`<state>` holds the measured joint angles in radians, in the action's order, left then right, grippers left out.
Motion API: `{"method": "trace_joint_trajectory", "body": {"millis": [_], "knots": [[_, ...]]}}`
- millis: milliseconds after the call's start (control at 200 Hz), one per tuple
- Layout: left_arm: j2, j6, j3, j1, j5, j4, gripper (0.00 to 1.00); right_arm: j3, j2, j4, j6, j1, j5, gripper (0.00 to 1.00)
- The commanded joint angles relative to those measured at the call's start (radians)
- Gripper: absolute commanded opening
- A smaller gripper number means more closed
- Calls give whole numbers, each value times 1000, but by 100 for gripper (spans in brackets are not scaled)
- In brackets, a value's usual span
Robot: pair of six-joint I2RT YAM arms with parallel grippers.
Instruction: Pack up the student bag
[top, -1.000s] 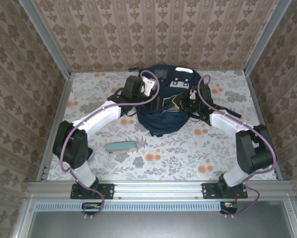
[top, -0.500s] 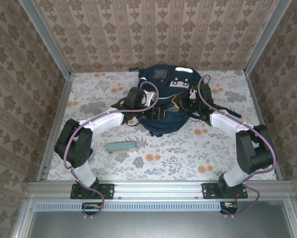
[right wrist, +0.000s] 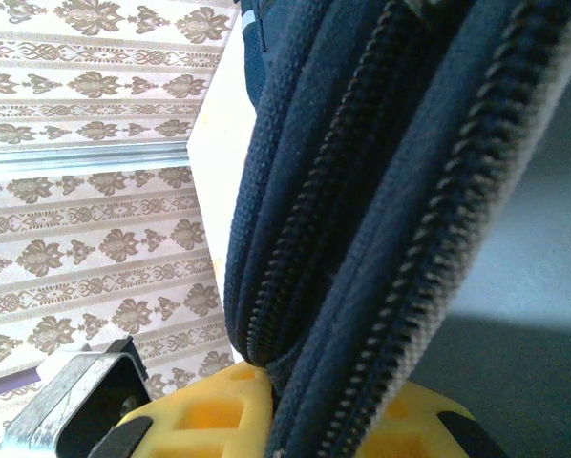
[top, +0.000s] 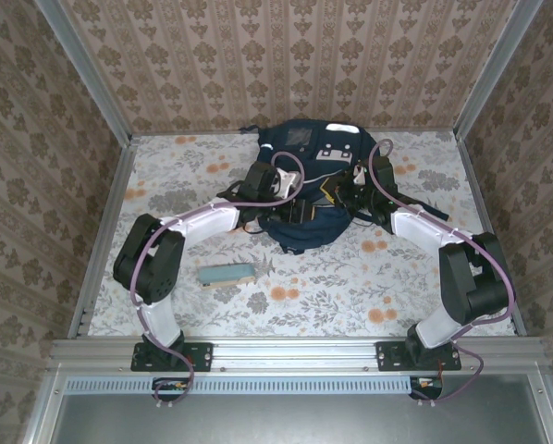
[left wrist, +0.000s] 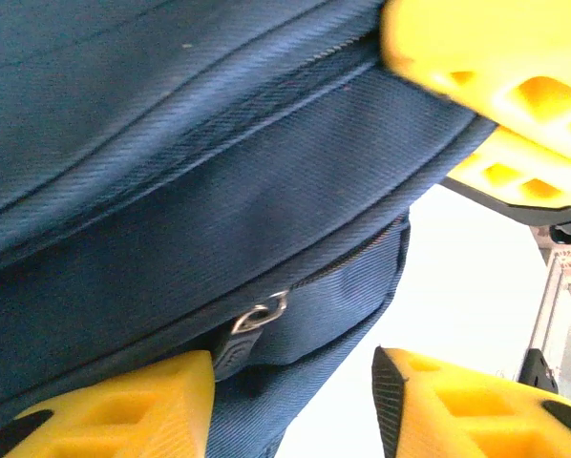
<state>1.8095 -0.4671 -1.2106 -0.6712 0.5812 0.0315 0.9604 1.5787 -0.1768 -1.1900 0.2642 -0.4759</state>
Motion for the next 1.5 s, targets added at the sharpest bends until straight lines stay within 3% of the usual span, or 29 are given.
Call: {"method": "trace_joint_trajectory", "body": {"millis": [0, 160, 425, 635, 1020, 1240, 1495], "knots": [[-18, 51, 4, -9, 25, -68, 45, 51, -5, -55, -9, 13, -41, 11], [-15, 54, 19, -13, -26, -75, 42, 58, -3, -44, -7, 13, -36, 11], [9, 19, 34, -30, -85, -147, 49, 57, -3, -36, -5, 14, -35, 10], [11, -36, 82, -28, -84, -245, 30, 60, -9, -24, 4, 14, -32, 10], [-30, -39, 130, -18, -185, -235, 0, 57, -39, 34, 33, 13, 11, 9], [-89, 29, 158, -4, -305, -122, 0, 28, -109, 171, 63, 7, 134, 0], [-124, 134, 174, 24, -468, 7, 0, -89, -234, 212, 80, -35, 252, 0]]}}
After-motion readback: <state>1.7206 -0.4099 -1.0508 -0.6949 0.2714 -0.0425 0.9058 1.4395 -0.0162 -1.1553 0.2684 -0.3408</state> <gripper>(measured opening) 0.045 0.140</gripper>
